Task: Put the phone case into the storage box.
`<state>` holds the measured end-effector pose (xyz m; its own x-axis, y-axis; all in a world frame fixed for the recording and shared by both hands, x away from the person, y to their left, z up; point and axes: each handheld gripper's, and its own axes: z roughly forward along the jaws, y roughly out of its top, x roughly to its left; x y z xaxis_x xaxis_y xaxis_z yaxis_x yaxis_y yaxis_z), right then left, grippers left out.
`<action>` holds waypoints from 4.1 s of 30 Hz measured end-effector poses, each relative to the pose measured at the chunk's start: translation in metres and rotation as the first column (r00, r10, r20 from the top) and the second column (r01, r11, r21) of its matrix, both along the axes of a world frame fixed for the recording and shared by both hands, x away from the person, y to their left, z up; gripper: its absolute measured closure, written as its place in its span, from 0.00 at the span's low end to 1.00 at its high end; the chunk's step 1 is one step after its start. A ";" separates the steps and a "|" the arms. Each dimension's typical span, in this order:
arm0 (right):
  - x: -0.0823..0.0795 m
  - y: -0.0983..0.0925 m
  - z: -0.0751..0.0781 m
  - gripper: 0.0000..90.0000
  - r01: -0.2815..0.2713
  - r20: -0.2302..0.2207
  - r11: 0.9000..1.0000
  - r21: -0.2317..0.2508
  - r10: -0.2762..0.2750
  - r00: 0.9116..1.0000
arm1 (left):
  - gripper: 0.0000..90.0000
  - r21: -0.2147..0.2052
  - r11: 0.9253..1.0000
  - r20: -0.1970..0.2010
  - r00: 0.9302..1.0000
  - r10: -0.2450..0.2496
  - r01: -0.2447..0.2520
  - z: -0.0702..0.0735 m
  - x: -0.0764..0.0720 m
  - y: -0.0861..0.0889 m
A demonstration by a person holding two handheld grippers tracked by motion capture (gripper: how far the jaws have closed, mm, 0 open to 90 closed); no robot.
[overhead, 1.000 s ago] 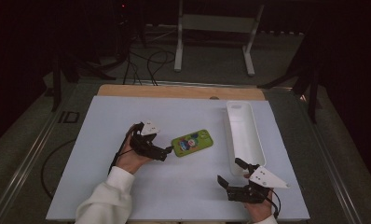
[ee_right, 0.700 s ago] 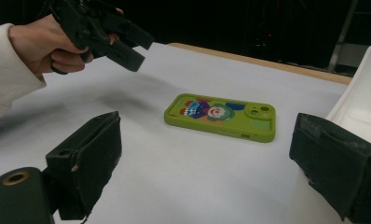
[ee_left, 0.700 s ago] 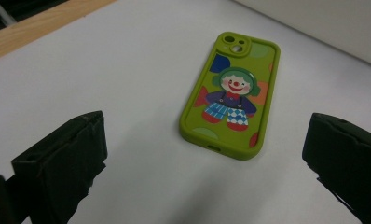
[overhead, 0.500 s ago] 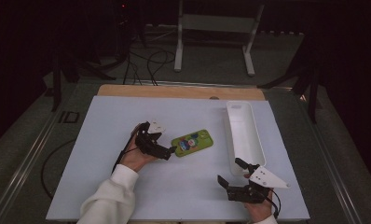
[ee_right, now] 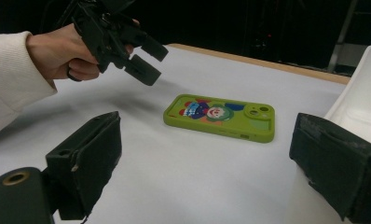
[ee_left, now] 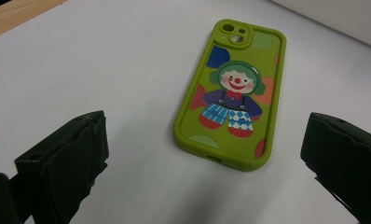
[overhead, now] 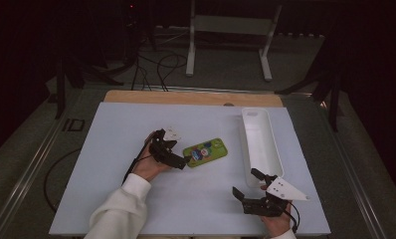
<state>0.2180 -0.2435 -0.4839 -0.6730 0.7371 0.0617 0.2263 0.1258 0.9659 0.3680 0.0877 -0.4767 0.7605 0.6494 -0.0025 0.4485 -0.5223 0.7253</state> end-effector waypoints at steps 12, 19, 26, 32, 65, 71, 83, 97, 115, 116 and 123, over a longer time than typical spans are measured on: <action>0.000 0.000 0.000 0.10 -0.001 0.000 1.000 0.001 0.001 1.000 | 0.01 0.032 0.999 -0.014 0.999 -0.031 0.031 -0.005 0.007 -0.013; 0.000 0.000 0.000 0.10 -0.002 -0.001 1.000 0.001 0.002 1.000 | 0.01 0.058 0.997 -0.043 0.998 -0.047 0.049 -0.011 0.010 -0.018; 0.000 0.000 0.000 0.10 -0.003 -0.001 1.000 0.001 0.003 1.000 | 0.01 0.066 0.996 -0.042 0.998 -0.052 0.054 -0.012 0.013 -0.023; 0.000 0.000 0.000 0.10 -0.002 -0.001 1.000 0.001 0.002 1.000 | 0.01 0.070 0.996 -0.047 0.998 -0.052 0.055 -0.015 0.015 -0.027; 0.000 0.001 0.000 0.10 -0.006 0.002 1.000 -0.004 0.006 1.000 | 0.13 0.058 0.994 -0.113 0.990 -0.086 0.093 -0.037 0.023 -0.040; 0.000 0.001 0.000 0.10 -0.006 0.004 1.000 -0.005 0.006 1.000 | 0.12 0.074 0.993 -0.132 0.988 -0.082 0.093 -0.043 0.024 -0.043; 0.000 0.001 0.000 0.10 -0.003 0.003 1.000 -0.004 0.003 1.000 | 0.14 0.131 0.985 -0.116 0.988 -0.101 0.116 -0.042 0.022 -0.044; 0.000 0.000 0.000 0.10 0.001 0.002 1.000 -0.002 -0.001 1.000 | 0.17 0.157 0.981 -0.117 0.989 -0.095 0.113 -0.039 0.018 -0.044; 0.000 0.000 0.000 0.10 0.007 0.001 1.000 0.002 -0.007 1.000 | 0.17 0.169 0.985 -0.113 0.994 0.003 0.017 -0.027 -0.007 -0.003; 0.000 0.000 0.000 0.10 0.007 0.001 1.000 0.002 -0.007 1.000 | 0.17 0.167 0.986 -0.115 0.993 0.012 0.008 -0.027 -0.010 0.000; 0.000 0.000 0.000 0.10 0.010 0.001 1.000 0.004 -0.010 1.000 | 0.17 0.161 0.984 -0.114 0.989 0.097 -0.077 -0.027 -0.033 0.033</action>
<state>0.2180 -0.2437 -0.4841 -0.6653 0.7438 0.0636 0.2263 0.1197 0.9667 0.3346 0.1204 -0.5041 0.7012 0.7128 0.0151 0.5769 -0.5797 0.5755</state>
